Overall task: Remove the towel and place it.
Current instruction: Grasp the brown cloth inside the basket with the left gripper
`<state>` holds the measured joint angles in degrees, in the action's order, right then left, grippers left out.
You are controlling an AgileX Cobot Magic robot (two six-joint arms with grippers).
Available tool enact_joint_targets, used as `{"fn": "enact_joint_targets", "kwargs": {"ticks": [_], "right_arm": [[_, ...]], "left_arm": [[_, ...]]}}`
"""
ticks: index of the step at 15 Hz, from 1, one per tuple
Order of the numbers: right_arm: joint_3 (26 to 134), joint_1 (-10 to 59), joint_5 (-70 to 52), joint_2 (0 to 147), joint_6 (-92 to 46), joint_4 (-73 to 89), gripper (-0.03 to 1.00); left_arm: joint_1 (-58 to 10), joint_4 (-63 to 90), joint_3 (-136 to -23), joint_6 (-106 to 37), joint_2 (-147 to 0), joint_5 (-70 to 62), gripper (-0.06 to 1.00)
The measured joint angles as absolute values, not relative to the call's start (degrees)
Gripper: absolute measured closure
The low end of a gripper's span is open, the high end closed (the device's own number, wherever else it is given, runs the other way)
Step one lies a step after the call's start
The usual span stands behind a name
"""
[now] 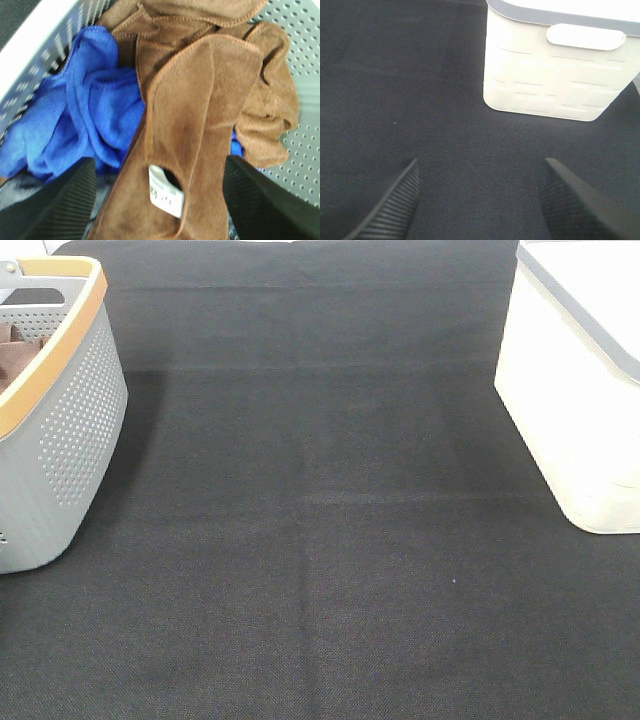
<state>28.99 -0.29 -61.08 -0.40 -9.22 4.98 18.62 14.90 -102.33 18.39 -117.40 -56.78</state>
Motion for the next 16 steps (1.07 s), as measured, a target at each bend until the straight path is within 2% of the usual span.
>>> {"fn": "enact_joint_targets", "kwargs": {"ticks": [4,7,10,11,12,13,14,15,16], "right_arm": [[29.0,-0.3,-61.1,-0.4,-9.2,5.0,0.32],[29.0,-0.3,-61.1,-0.4,-9.2,5.0,0.32],[29.0,-0.3,-61.1,-0.4,-9.2,5.0,0.32],[29.0,-0.3,-61.1,-0.4,-9.2,5.0,0.32],[29.0,-0.3,-61.1,-0.4,-9.2,5.0,0.32],[29.0,-0.3,-61.1,-0.4,-9.2,5.0,0.32],[29.0,-0.3,-61.1,-0.4,-9.2,5.0,0.32],[29.0,-0.3,-61.1,-0.4,-9.2,5.0,0.32],[29.0,-0.3,-61.1,-0.4,-9.2,5.0,0.32]], "left_arm": [[18.6,15.3,-102.5,18.5,-119.7,-56.7,0.26],[18.6,16.7,-102.5,18.4,-120.0,-55.3,0.37],[18.6,19.2,-102.6,17.9,-121.5,-55.3,0.42],[18.6,19.5,-102.6,17.9,-121.8,-55.3,0.48],[18.6,19.9,-102.6,17.9,-121.8,-55.0,0.66],[18.6,19.9,-102.6,17.6,-121.8,-54.8,0.79],[18.6,19.9,-102.6,17.6,-121.8,-54.8,0.79],[18.6,19.9,-102.6,17.0,-121.8,-54.5,0.90],[18.6,20.2,-102.6,16.3,-121.8,-54.2,0.94]]}}
